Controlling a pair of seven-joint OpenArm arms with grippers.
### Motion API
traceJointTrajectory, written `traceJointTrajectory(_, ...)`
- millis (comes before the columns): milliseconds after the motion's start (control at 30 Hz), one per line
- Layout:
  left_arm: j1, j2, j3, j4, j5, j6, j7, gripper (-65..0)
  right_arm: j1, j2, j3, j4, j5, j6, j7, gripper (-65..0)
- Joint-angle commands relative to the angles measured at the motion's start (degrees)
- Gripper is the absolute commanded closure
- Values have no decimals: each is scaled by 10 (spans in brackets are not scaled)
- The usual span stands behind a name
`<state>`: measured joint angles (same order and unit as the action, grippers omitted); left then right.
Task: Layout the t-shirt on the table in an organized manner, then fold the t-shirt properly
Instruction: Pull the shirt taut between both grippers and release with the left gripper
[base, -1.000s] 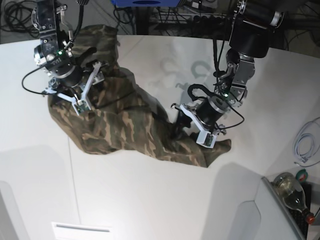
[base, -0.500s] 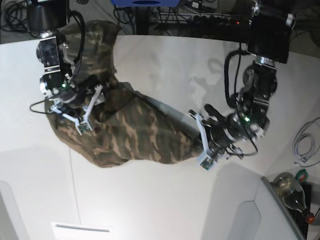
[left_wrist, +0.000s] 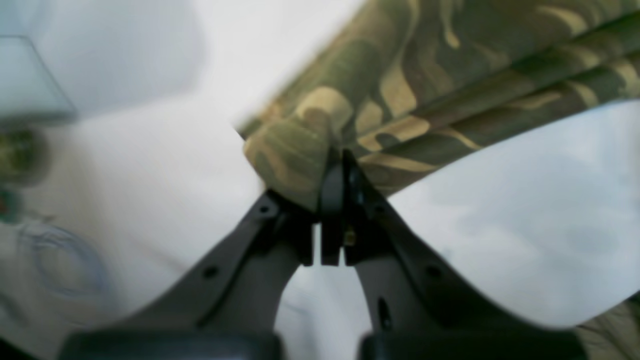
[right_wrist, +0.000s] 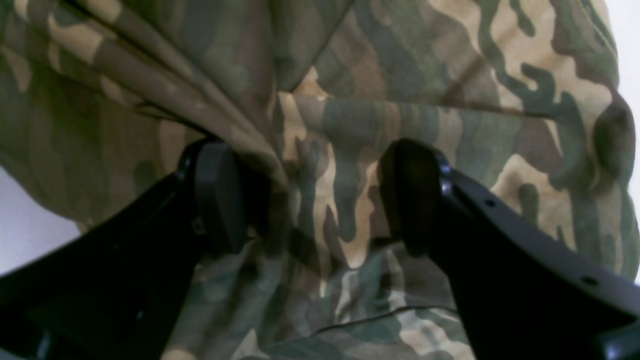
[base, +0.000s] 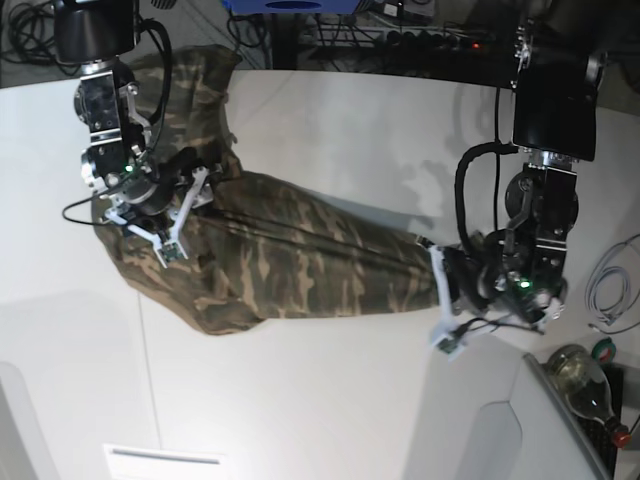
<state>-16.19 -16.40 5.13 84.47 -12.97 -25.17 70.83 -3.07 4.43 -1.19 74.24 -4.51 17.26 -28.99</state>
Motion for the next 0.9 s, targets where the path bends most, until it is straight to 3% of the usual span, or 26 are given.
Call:
traceJointTrajectory(0,-18,-3,-40,-4,19,7,-19,0,5,7,1,4,-19,-3,-18,-411)
traceJointTrajectory(67,-18,12,-82,-32,9,2,-81,0,11,7,1,4,-19,-3,-18,-411)
traceJointTrajectory(133,-18,20,-75,-54,10,3,-136,0,16,7,1,3,-19,-3,-18,-411)
traceJointTrajectory(233,-33,46,-56,-71,5,4,-167,0,27,7,1,3,-19,-3,-20,-411)
traceJointTrajectory(500,-35,113,-86,103,4,4,-53,0,32,19,1,8,-19,-3,-22,-411)
traceJointTrajectory(633,-14,127,-112,193,4,4,-8,0,-13,21,4,100,-19,-2,-22,-411)
traceJointTrajectory(800,1,141,-111,193,4,4,-8,0,-40,27,3,178,-19,-2,-41,-413)
traceJointTrajectory(867,-4,142,-111,157,4,4,-37,0,-22,27,3,171,-19,-2,-47,-413)
